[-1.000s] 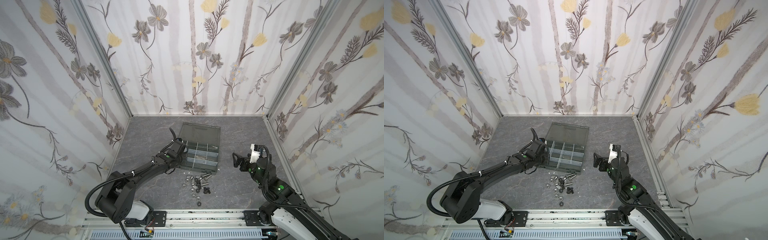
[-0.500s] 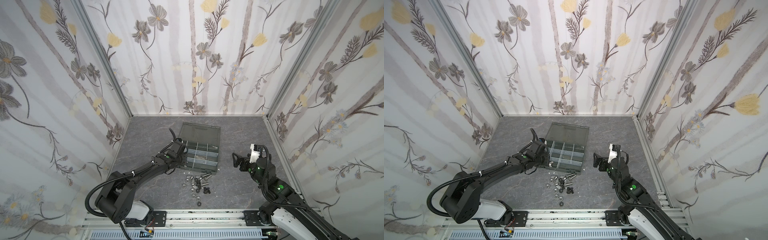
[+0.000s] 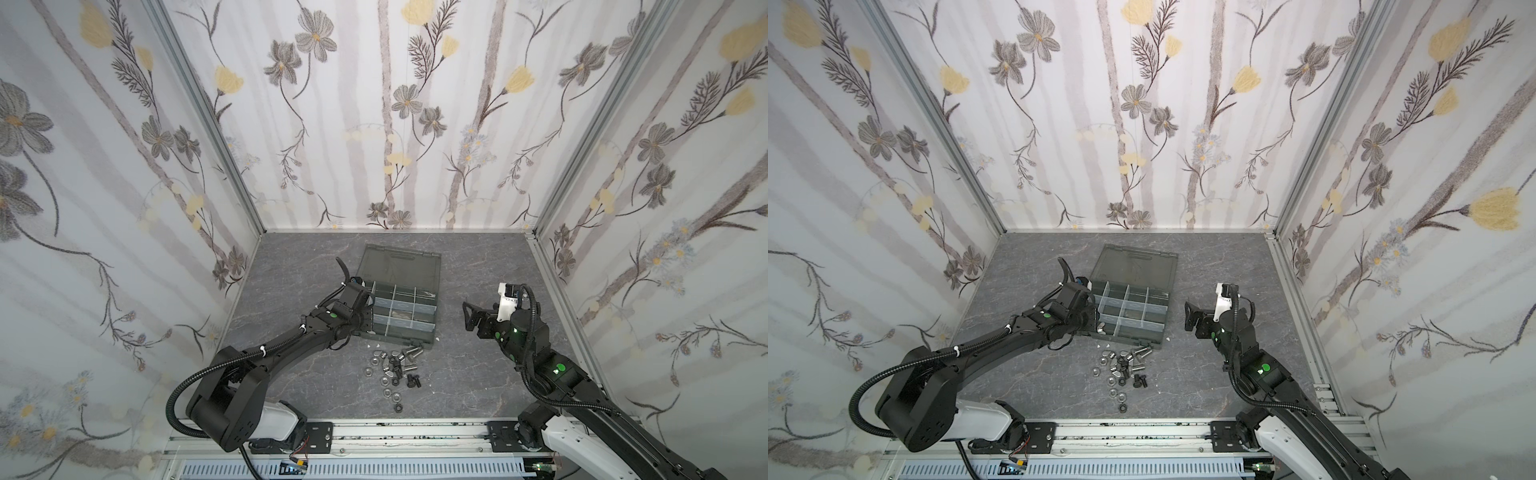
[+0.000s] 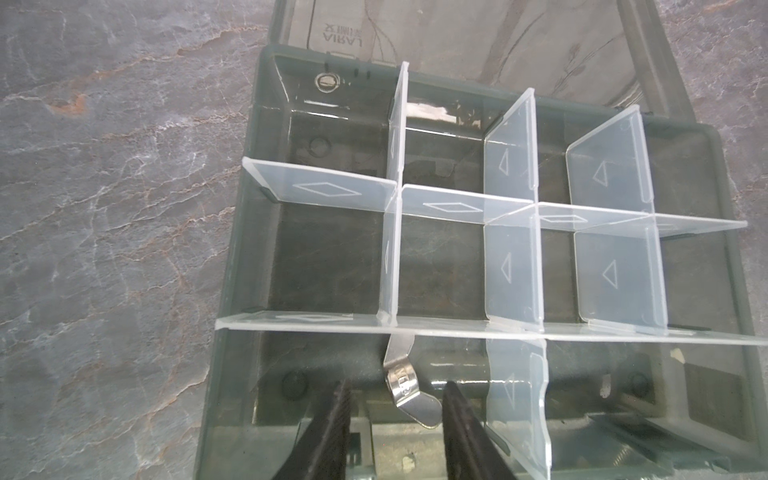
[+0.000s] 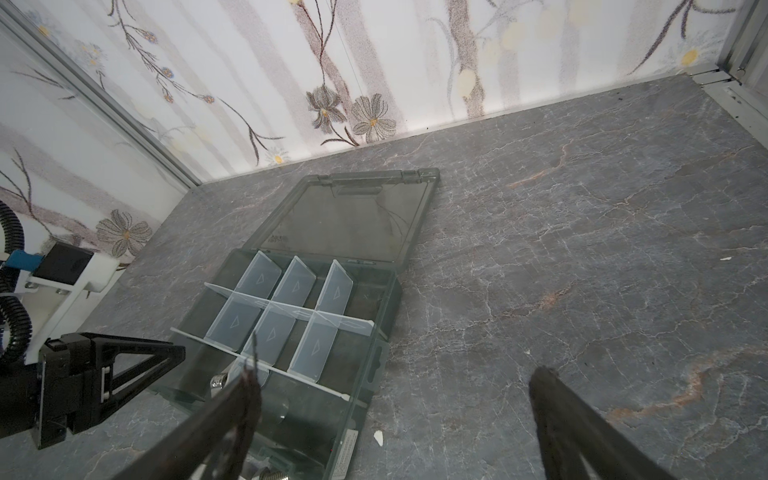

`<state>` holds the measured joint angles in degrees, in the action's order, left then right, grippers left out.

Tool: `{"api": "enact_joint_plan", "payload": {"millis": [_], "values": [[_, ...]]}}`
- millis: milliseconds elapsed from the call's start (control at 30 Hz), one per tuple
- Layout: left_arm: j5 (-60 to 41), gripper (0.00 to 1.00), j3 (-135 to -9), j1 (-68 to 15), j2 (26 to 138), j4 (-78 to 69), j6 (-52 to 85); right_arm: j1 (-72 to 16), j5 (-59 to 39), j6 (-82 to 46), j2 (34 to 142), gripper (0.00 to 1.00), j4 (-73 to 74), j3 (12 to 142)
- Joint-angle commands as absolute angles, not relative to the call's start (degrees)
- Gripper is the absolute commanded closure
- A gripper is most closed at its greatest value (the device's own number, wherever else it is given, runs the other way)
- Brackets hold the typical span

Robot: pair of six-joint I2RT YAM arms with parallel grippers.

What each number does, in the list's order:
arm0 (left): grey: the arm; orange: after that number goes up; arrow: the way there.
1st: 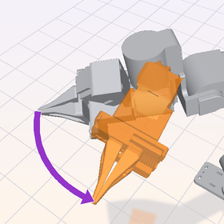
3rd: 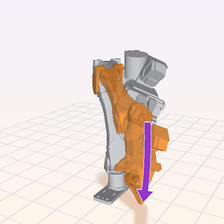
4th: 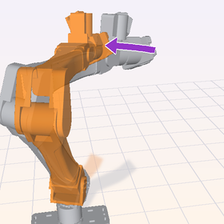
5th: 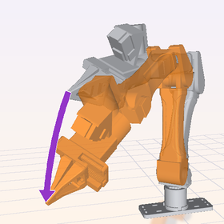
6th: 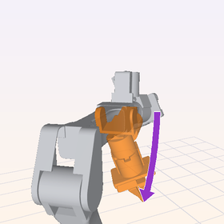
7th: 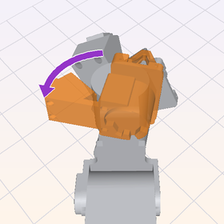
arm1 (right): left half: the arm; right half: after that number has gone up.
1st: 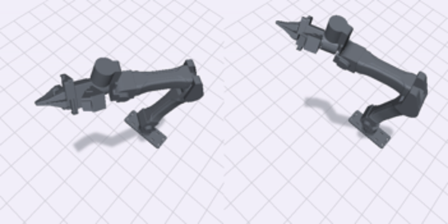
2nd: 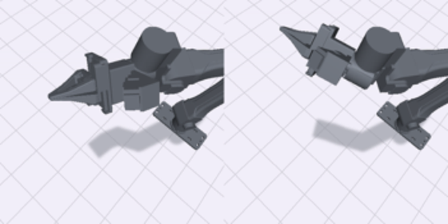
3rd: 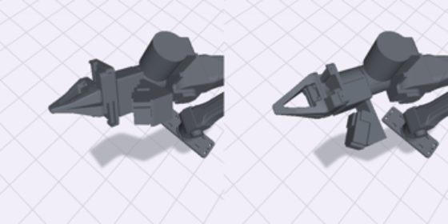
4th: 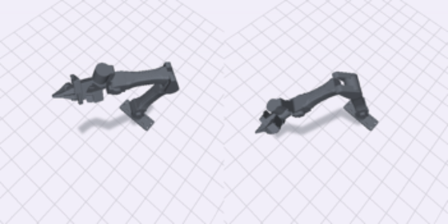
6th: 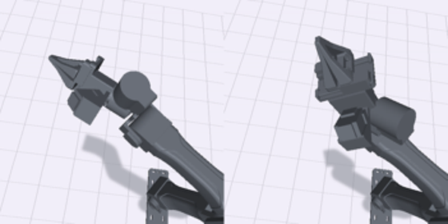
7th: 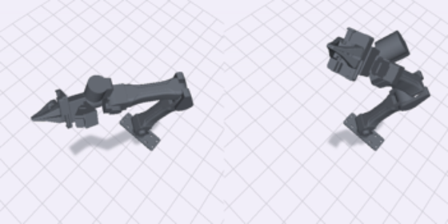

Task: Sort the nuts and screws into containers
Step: 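Carry the wing nut over the nearest compartment and release it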

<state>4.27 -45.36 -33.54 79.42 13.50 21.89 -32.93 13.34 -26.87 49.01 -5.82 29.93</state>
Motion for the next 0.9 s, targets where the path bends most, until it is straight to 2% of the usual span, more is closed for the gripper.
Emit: {"api": "enact_joint_plan", "payload": {"millis": [0, 533, 700, 867], "values": [[4.1, 0.6, -44.8, -33.5, 78.5, 12.3, 23.2, -33.0, 12.1, -26.4, 49.7, 0.0, -5.0, 30.6], [1.9, 0.59, -40.2, -33.6, 73.8, 11.3, 26.6, -33.1, 8.5, -26.5, 51.6, 0.0, -3.4, 29.6], [-0.9, 0.59, -37.7, -33.5, 72.3, 10.6, 27.5, -33.2, 7.5, -26.2, 52.1, 0.0, -3.5, 29.4], [-7.9, 0.59, -34.6, -33.9, 69.4, 8.1, 28.5, -33.2, 7.3, -26.4, 51.7, 0.0, -3.3, 28.8]]}}
